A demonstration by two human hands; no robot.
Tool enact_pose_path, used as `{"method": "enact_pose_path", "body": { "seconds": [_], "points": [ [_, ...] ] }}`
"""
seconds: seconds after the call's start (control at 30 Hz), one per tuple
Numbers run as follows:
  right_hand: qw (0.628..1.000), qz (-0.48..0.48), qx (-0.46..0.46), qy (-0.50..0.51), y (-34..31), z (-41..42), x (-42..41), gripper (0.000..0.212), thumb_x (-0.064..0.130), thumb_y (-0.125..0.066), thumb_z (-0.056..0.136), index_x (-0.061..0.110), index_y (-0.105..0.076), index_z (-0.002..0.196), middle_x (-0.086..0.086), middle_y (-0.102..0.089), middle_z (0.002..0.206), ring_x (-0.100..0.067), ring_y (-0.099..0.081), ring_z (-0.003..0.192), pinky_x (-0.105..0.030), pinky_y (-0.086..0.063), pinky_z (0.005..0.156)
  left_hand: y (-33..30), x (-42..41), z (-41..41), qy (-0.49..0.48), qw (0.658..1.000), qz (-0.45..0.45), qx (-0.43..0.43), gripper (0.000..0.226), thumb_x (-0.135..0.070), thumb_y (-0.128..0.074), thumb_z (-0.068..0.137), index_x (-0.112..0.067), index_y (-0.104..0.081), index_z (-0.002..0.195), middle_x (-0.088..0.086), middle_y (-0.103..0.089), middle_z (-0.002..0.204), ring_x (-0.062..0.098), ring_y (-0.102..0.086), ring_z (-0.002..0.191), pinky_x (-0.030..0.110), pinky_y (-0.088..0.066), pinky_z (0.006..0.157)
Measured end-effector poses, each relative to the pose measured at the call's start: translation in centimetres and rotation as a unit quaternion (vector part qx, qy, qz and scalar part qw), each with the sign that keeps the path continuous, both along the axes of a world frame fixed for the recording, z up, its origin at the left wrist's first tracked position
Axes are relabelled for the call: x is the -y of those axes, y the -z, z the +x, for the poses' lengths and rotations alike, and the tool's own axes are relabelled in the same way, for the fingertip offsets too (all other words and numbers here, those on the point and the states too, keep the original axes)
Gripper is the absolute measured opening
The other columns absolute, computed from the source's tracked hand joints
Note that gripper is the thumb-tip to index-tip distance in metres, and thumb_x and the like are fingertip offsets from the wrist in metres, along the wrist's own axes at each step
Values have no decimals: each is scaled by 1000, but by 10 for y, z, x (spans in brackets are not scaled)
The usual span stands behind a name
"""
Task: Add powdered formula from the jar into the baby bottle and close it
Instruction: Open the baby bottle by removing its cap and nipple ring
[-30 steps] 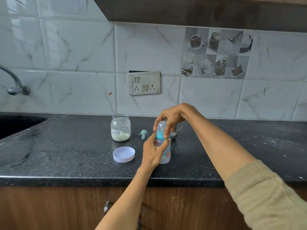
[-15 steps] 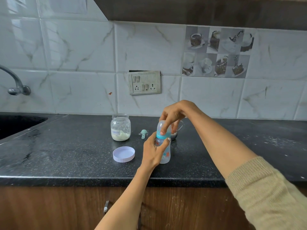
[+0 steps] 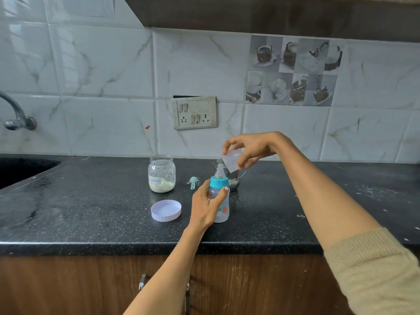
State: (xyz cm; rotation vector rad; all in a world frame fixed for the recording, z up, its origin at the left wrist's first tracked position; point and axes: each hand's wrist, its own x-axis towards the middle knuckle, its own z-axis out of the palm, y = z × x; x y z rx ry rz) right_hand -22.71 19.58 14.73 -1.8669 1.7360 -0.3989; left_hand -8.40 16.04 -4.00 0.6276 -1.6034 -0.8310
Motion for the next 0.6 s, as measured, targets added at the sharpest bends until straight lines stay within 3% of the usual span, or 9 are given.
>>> {"method": "enact_pose_path", "body": {
  "seconds": [0.1, 0.2, 0.33, 0.47, 0.6],
  "points": [
    [991, -40, 124, 32, 23, -31, -13, 56, -9, -67, 77, 32, -61, 114, -2, -49, 127, -29, -61, 109, -43, -51, 98, 1, 0, -1, 4, 1000, 5, 7, 26, -36, -65, 83, -16, -63, 99, -3, -68, 86, 5, -63, 75, 12, -48, 65],
    [965, -82, 236, 80, 70, -57, -22, 51, -12, -66, 76, 25, -59, 110, -8, -53, 118, -28, -57, 109, -34, -53, 92, 1, 1, 0, 10, 1000, 10, 8, 25, -37, -65, 81, -18, -62, 98, -2, -69, 86, 9, -64, 76, 19, -49, 67],
    [955, -123, 205, 174, 126, -75, -30, 41, -2, -79, 68, 23, -57, 91, -8, -54, 115, -24, -55, 104, -30, -49, 85, 2, 2, -1, 16, 1000, 17, 12, 21, -33, -66, 84, -19, -61, 100, -2, -69, 88, 10, -65, 79, 21, -50, 70],
    [944, -144, 193, 228, 152, -79, -25, 41, 8, -85, 65, 19, -57, 93, -6, -56, 115, -21, -54, 103, -26, -45, 74, 1, 2, -1, 14, 1000, 18, 16, 21, -31, -66, 86, -20, -61, 102, -4, -68, 89, 6, -65, 79, 18, -50, 70],
    [939, -168, 163, 254, 161, -77, -14, 42, 12, -88, 63, 19, -55, 89, -4, -54, 112, -22, -53, 101, -34, -47, 78, 1, 2, -1, 11, 1000, 14, 22, 21, -32, -65, 86, -19, -60, 102, -9, -67, 88, -1, -63, 76, 14, -50, 68]
  ]
}}
